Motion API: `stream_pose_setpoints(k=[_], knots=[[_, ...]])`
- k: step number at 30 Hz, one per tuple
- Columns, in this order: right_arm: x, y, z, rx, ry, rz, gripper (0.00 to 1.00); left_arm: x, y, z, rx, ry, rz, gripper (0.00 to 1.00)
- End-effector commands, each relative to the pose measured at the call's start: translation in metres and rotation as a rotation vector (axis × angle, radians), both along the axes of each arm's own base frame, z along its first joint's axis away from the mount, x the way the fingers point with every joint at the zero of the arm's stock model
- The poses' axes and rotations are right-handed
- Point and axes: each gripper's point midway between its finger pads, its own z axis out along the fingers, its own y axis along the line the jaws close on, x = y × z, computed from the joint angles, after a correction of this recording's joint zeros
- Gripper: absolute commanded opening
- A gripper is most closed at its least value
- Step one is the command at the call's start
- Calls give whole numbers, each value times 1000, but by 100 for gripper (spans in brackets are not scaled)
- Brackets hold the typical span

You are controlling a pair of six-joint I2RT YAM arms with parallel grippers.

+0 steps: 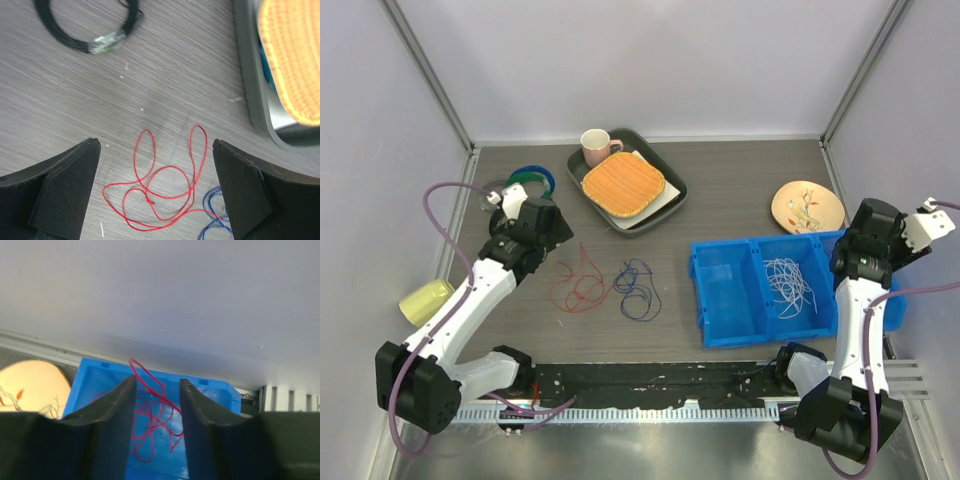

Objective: Untangle the cables

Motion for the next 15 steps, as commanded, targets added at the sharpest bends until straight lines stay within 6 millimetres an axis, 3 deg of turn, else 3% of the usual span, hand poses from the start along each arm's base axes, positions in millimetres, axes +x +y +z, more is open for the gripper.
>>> stream_pose_setpoints(k=[1, 4, 7, 8, 11, 12, 13, 14, 15], knots=[[16, 13, 17, 69, -118, 87, 67, 3, 40, 12, 34, -8, 168, 100], [36, 34, 47, 88, -230, 263, 77, 6, 63, 16, 30, -23, 234, 100], [49, 60, 75, 84, -330, 438, 86, 2, 104, 24, 92, -30, 384, 100], [60, 79, 81, 113, -363, 558, 86, -1, 123, 26, 101, -32, 448, 100], [90, 126, 94, 159, -399, 831, 88, 0, 151, 32, 117, -79, 508, 100], [102, 133, 99, 142, -423, 887, 88, -4, 152, 27, 133, -97, 492, 100], [112, 158, 100, 158, -432, 987, 88, 14, 149, 41, 119, -207, 452, 100], [118, 172, 100, 151, -431, 1048, 88, 12, 148, 28, 164, -197, 393, 100], [125, 184, 102, 133, -436, 1093, 88, 17, 148, 37, 163, -255, 386, 100]])
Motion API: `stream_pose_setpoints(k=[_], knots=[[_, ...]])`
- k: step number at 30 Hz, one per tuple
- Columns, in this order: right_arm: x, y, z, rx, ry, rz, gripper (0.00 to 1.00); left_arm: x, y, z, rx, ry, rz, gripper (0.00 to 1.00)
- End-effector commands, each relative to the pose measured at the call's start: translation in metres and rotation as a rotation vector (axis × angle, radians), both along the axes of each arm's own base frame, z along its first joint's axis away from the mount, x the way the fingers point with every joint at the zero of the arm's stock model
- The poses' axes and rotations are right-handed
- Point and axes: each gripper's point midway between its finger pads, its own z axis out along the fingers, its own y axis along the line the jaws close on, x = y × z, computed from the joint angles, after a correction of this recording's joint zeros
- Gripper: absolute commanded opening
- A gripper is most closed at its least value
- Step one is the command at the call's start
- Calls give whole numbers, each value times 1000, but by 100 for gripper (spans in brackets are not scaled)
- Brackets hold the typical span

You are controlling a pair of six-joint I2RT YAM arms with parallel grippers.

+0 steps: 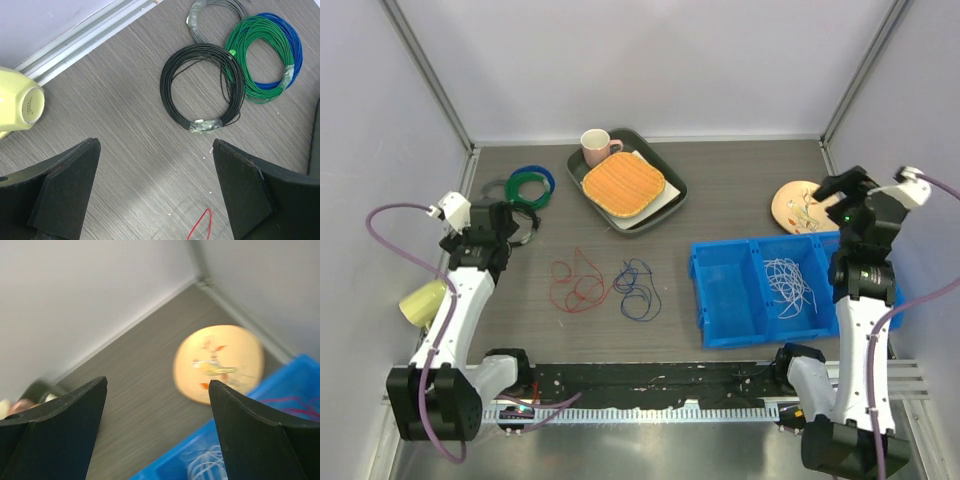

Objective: Untangle the cables

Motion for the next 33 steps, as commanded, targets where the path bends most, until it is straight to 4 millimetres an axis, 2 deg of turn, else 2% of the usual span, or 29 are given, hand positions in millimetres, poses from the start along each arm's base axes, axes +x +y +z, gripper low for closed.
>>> stream_pose_setpoints(k=[1, 2, 3, 4, 5, 8, 10, 11, 12, 13, 14, 15, 18, 19, 21, 22, 24, 25, 26, 28, 29, 31, 33], knots=[[44, 83, 18, -42, -95, 375, 88, 9, 15, 31, 133, -184, -12, 100], [49, 108, 14, -54, -84, 429, 88, 3, 20, 38, 133, -183, 35, 100], [52, 117, 14, -93, -79, 423, 88, -6, 32, 37, 106, -183, 122, 100], [59, 126, 7, -98, -55, 439, 88, -21, 37, 26, 108, -109, 162, 100], [61, 144, 4, -103, -49, 482, 89, -31, 48, 29, 138, -101, 245, 100], [73, 161, -3, -104, -29, 538, 88, -51, 62, 12, 155, -38, 318, 100], [76, 167, -8, -94, -26, 560, 88, -53, 76, 7, 122, -74, 343, 100], [79, 170, -11, -91, -25, 566, 88, -47, 68, -13, 46, -69, 268, 100], [80, 173, -11, -92, -27, 579, 88, -35, 68, -11, 9, -136, 233, 100], [80, 176, -14, -96, -22, 586, 89, -37, 74, -17, -34, -153, 242, 100], [81, 177, -19, -99, -8, 592, 88, -36, 69, -25, -70, -166, 207, 100], [81, 182, -19, -102, -7, 604, 89, -21, 54, -22, -122, -222, 114, 100], [83, 202, -22, -138, -10, 677, 88, -7, 25, -29, -216, -261, -40, 100], [80, 221, -25, -154, -2, 733, 89, -6, 18, -32, -249, -261, -61, 100], [81, 242, -30, -224, 30, 793, 89, -4, 8, -43, -303, -228, -92, 100], [76, 264, -31, -245, 32, 851, 88, -1, -7, -45, -348, -222, -157, 100], [74, 284, -35, -267, 42, 906, 89, 0, -22, -58, -389, -186, -208, 100], [75, 294, -44, -270, 63, 934, 89, 2, -39, -61, -420, -181, -276, 100], [72, 307, -45, -275, 62, 967, 89, 2, -49, -68, -442, -167, -312, 100], [73, 319, -54, -284, 86, 992, 89, 4, -74, -78, -483, -128, -380, 100], [72, 324, -55, -294, 90, 999, 88, 4, -79, -84, -482, -98, -384, 100], [73, 327, -59, -300, 100, 994, 88, 5, -97, -100, -469, -15, -394, 100], [73, 328, -58, -306, 99, 992, 88, -3, -117, -115, -481, 96, -435, 100]])
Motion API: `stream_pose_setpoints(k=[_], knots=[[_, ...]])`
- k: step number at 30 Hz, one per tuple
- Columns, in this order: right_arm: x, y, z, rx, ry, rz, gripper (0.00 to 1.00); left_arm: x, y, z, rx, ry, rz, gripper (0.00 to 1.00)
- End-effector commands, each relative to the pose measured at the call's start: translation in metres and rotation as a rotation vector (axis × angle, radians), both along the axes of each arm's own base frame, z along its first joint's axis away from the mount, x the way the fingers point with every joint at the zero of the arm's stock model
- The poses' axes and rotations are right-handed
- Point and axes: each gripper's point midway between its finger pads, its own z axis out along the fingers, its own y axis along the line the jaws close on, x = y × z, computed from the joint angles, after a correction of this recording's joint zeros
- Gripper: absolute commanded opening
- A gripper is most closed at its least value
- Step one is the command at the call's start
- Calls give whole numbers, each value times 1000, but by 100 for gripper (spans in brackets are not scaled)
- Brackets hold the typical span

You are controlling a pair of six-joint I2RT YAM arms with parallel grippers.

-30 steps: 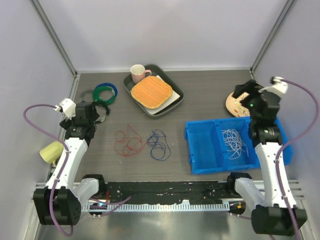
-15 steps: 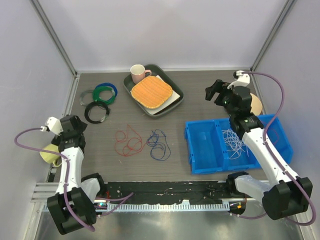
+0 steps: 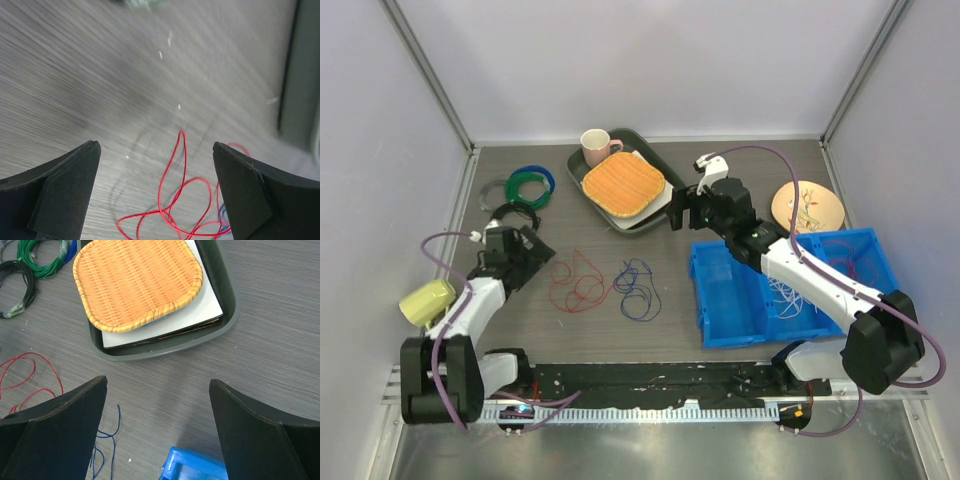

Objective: Untangle the cables

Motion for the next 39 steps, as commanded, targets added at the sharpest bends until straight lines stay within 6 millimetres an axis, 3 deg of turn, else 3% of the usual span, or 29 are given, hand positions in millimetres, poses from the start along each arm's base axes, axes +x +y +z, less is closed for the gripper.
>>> stream_pose_setpoints(k=[1, 4, 6, 9, 10, 14, 15, 18, 19, 21, 22, 23, 25, 27, 31, 35, 36, 38, 39], knots=[[10, 3, 41, 23, -113, -15, 89, 4, -39, -19, -14, 121, -114, 98], [9, 1, 43, 21, -120, -23, 89, -3, -41, -38, 15, 206, -121, 88], [8, -1, 43, 22, -122, -29, 89, -8, -46, -55, 11, 267, -140, 76], [9, 0, 43, 24, -119, -36, 89, -9, -65, -64, -31, 300, -219, 30], [5, 1, 38, 10, -96, -23, 89, -8, -68, -61, -33, 295, -229, 0], [-2, 14, 38, -4, -101, 64, 89, -7, -72, -35, -30, 212, -247, 0], [-6, 21, 37, -11, -105, 104, 89, -4, -73, -15, -30, 143, -254, 0], [-30, 57, 38, -37, -144, 307, 89, -10, -79, 20, -31, 46, -279, 0], [-38, 68, 32, -46, -138, 361, 89, -11, -83, 51, -41, -50, -293, 0], [-61, 94, 29, -78, -166, 497, 88, -24, -96, 76, -62, -110, -348, 0], [-66, 105, 30, -73, -189, 539, 88, -29, -100, 101, -77, -198, -364, 0], [-81, 121, 32, -64, -214, 603, 89, -35, -107, 113, -100, -241, -397, 0], [-100, 137, 28, -57, -249, 707, 88, -46, -114, 141, -124, -335, -436, 0], [-112, 152, 36, -21, -293, 754, 88, -56, -121, 155, -156, -365, -481, 0], [-136, 170, 25, -27, -362, 915, 88, -70, -135, 193, -215, -451, -563, 0], [-144, 192, 20, 24, -457, 997, 89, -76, -136, 221, -217, -516, -587, 0], [-143, 199, 6, 22, -429, 1017, 89, -76, -137, 224, -218, -522, -592, 0], [-144, 212, 5, 56, -421, 1039, 89, -79, -138, 232, -225, -538, -605, 0], [-140, 219, -12, 53, -384, 1037, 89, -79, -139, 234, -226, -541, -608, 0]])
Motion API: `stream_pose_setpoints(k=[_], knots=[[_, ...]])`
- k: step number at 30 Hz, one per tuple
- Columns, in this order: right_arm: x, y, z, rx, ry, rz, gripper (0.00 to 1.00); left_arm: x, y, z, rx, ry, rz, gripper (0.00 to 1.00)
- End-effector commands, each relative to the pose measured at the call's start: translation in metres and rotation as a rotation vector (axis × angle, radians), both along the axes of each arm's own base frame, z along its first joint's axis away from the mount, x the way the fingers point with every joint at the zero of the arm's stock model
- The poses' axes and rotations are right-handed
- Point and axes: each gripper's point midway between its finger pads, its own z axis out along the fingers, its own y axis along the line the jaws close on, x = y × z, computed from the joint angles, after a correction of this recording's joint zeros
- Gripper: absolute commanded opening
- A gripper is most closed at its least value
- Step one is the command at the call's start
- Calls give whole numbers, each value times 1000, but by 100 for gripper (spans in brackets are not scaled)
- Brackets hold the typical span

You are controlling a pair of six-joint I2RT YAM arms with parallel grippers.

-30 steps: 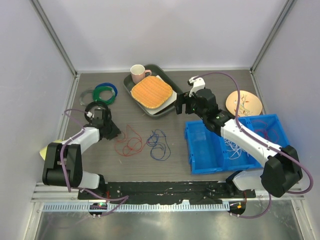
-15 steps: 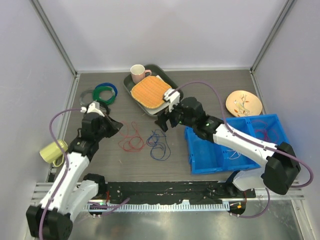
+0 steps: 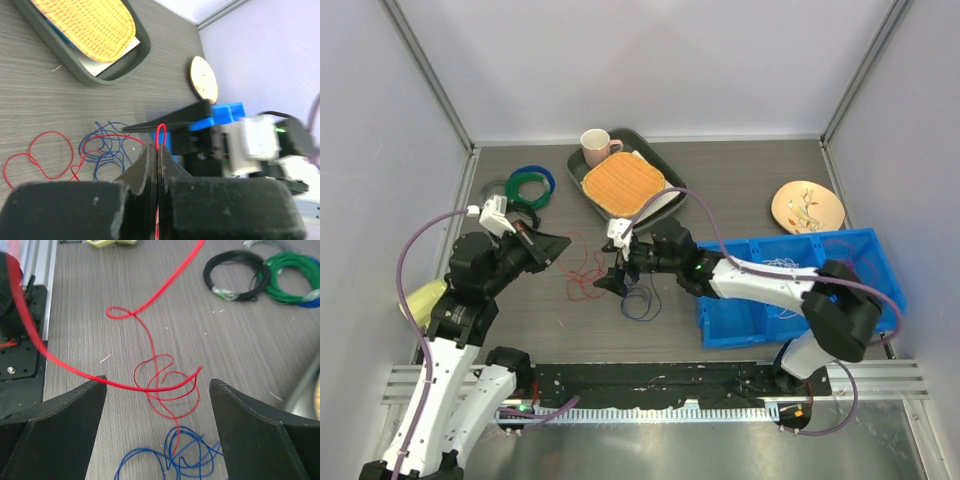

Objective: Untangle the cables

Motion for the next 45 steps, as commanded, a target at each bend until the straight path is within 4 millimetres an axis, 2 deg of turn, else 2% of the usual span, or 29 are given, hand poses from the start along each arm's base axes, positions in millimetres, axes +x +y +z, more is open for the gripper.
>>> stream_pose_setpoints(k=[1, 4, 9, 10, 11, 12, 15, 16, 18, 19, 20, 21, 23, 24, 26, 27, 28, 29, 30, 31, 32, 33, 35, 36, 37, 41, 42, 44, 45], knots=[[0, 36, 9, 113, -45, 87, 89, -12, -9, 28, -31, -56, -70, 0], [9, 50, -9, 117, -18, 71, 89, -12, -8, 24, -30, -47, -64, 0], [6, 76, -33, 106, 18, 87, 89, -11, -5, 21, -24, -39, -40, 0], [7, 81, -33, 112, 15, 82, 88, -11, -5, 22, -24, -40, -41, 0], [10, 84, -45, 94, 31, 68, 87, -12, -5, 23, -25, -43, -41, 0], [14, 86, -48, 95, 37, 42, 85, -12, -4, 24, -25, -45, -40, 0], [19, 87, -52, 107, 65, 11, 67, -14, 0, 22, -12, -37, -20, 0], [20, 86, -52, 116, 74, 0, 42, -16, 1, 21, -8, -34, -15, 0], [19, 84, -42, 140, 80, -14, 17, -17, 7, 20, -2, -39, 18, 0], [21, 81, -42, 135, 92, -38, 1, -18, 10, 17, 3, -29, 36, 0], [23, 79, -37, 138, 89, -54, 1, -20, 13, 18, 5, -34, 53, 0], [25, 75, -21, 160, 76, -74, 1, -21, 18, 15, 14, -25, 77, 0], [35, 64, -9, 185, 66, -162, 1, -23, 21, 15, 17, -29, 93, 0], [37, 57, 12, 223, 42, -187, 1, -26, 25, 17, 19, -39, 111, 0], [42, 43, 31, 260, 18, -248, 1, -30, 30, 18, 21, -45, 134, 0], [42, 38, 38, 275, 9, -265, 1, -33, 33, 17, 24, -44, 149, 3], [40, 29, 65, 327, -16, -278, 1, -33, 37, 16, 30, -42, 171, 7], [43, 22, 76, 348, -27, -311, 1, -34, 40, 14, 32, -39, 182, 13], [43, 17, 89, 362, -33, -326, 1, -36, 41, 14, 34, -43, 185, 31], [44, 9, 110, 390, -53, -349, 1, -38, 40, 14, 31, -46, 179, 44], [53, -1, 122, 401, -66, -416, 1, -38, 39, 11, 30, -42, 172, 67], [59, -7, 141, 416, -93, -455, 1, -39, 38, 10, 25, -42, 170, 78], [68, -24, 160, 405, -113, -533, 1, -39, 37, 7, 17, -43, 167, 91], [79, -37, 180, 425, -138, -614, 1, -39, 37, 6, 17, -41, 169, 100], [85, -44, 179, 381, -129, -651, 1, -38, 37, 4, 19, -34, 170, 100], [119, -102, 215, 385, -100, -836, 1, -30, 33, -12, 24, 10, 156, 100], [141, -136, 221, 371, -97, -912, 1, -27, 30, -13, 20, 10, 146, 100], [151, -165, 238, 439, -49, -944, 1, -22, 22, -23, 26, 38, 102, 100], [167, -201, 239, 431, -44, -1026, 1, -22, 13, -20, 10, 26, 53, 100]])
